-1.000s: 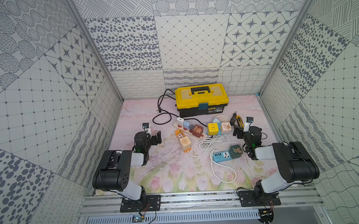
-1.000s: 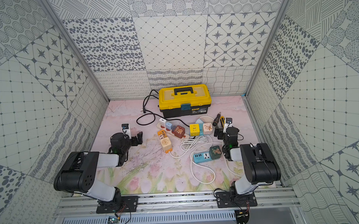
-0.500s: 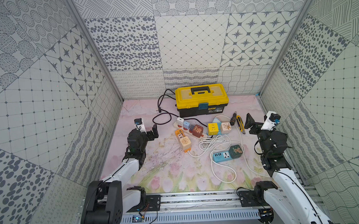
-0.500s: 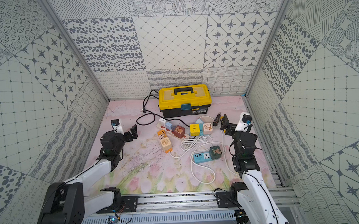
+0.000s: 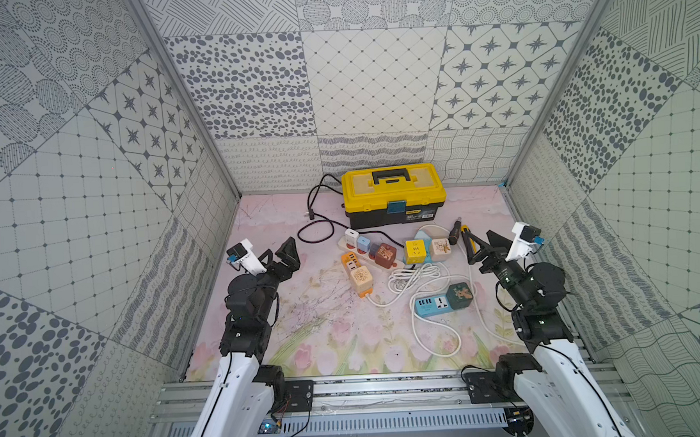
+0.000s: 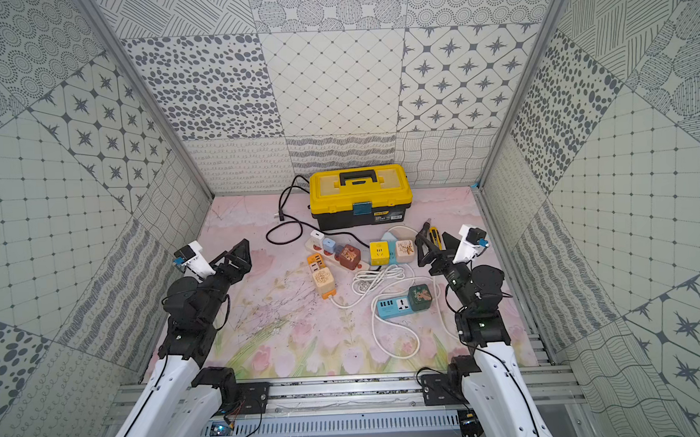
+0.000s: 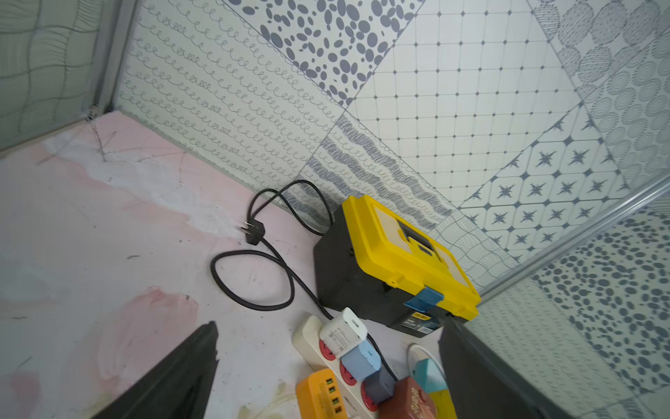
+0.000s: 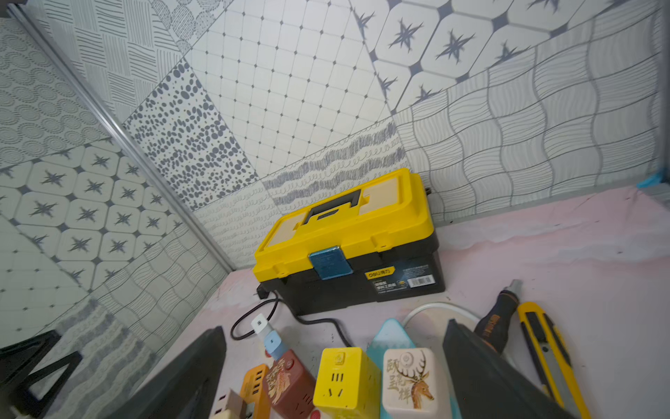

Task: Pull the plug off the socket
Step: Move the socket to the center of the board.

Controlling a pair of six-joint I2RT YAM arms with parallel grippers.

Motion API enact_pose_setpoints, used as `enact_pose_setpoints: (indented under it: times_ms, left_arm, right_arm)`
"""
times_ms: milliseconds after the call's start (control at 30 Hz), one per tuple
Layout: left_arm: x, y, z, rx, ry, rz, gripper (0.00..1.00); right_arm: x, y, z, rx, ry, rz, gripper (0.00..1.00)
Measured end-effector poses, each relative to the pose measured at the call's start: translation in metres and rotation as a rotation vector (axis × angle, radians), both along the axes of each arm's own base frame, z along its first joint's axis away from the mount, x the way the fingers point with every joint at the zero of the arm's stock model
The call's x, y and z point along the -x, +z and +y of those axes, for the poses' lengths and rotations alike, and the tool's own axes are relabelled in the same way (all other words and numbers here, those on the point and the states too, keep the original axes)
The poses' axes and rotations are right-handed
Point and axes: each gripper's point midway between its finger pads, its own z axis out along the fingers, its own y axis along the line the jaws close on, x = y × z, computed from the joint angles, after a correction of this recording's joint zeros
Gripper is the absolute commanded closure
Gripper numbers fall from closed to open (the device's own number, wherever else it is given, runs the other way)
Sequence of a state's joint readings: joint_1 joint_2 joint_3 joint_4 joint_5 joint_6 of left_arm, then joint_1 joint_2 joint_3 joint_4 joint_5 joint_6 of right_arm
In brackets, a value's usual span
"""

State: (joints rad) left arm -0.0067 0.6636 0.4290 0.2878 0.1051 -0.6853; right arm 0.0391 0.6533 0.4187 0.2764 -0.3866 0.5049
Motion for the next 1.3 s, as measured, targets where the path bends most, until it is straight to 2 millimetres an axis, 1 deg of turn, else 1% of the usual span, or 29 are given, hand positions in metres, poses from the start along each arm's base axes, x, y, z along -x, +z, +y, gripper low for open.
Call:
enact_pose_setpoints:
  times_ms: [100, 133, 200, 367, 433, 500, 567, 700, 800, 867, 933, 1033, 1100, 1167, 1300]
  left_arm:
    - [-0.001, -0.007, -0.018, 0.097, -0.102, 0.046, 0.01]
    - [-0.002, -0.010, -0.025, 0.125, -0.134, 0.066, 0.00]
    - [-0.001, -0.019, -0.044, 0.187, -0.219, 0.120, 0.00]
    - [0.011, -0.030, -0.102, 0.252, -0.437, 0.227, 0.00]
    - [0.018, -0.035, -0.120, 0.253, -0.501, 0.260, 0.00]
    - [0.023, -0.043, -0.131, 0.253, -0.539, 0.296, 0.00]
    - [0.026, -0.051, -0.137, 0.250, -0.555, 0.324, 0.00]
    - [0.027, -0.067, -0.138, 0.235, -0.535, 0.364, 0.01]
    - [0.024, -0.074, -0.132, 0.212, -0.493, 0.377, 0.00]
    - [0.020, -0.081, -0.122, 0.206, -0.447, 0.390, 0.00]
    - [0.015, -0.089, -0.109, 0.213, -0.392, 0.404, 0.00]
    - [0.011, -0.106, -0.090, 0.240, -0.318, 0.440, 0.01]
    - [0.010, -0.115, -0.081, 0.255, -0.283, 0.462, 0.00]
    - [0.010, -0.121, -0.076, 0.265, -0.264, 0.477, 0.01]
    - [0.011, -0.126, -0.071, 0.275, -0.247, 0.486, 0.00]
  right_arm:
    - [0.000, -0.013, 0.021, -0.018, 0.123, 0.058, 0.01]
    - [0.002, -0.017, 0.030, -0.019, 0.168, 0.075, 0.01]
    - [0.008, -0.020, 0.052, -0.009, 0.271, 0.096, 0.01]
    - [0.036, -0.018, 0.118, 0.107, 0.518, 0.069, 0.01]
    - [0.047, -0.022, 0.139, 0.160, 0.592, 0.054, 0.01]
    - [0.055, -0.029, 0.156, 0.216, 0.646, 0.049, 0.01]
    - [0.059, -0.037, 0.169, 0.259, 0.673, 0.055, 0.01]
    - [0.061, -0.061, 0.195, 0.333, 0.694, 0.113, 0.01]
    - [0.059, -0.082, 0.223, 0.400, 0.700, 0.200, 0.01]
    - [0.054, -0.093, 0.241, 0.437, 0.682, 0.262, 0.01]
    - [0.047, -0.102, 0.253, 0.470, 0.643, 0.309, 0.01]
    - [0.038, -0.112, 0.264, 0.506, 0.578, 0.371, 0.01]
    - [0.030, -0.119, 0.269, 0.525, 0.533, 0.416, 0.01]
    - [0.021, -0.126, 0.276, 0.554, 0.479, 0.464, 0.01]
    - [0.004, -0.140, 0.286, 0.610, 0.396, 0.540, 0.01]
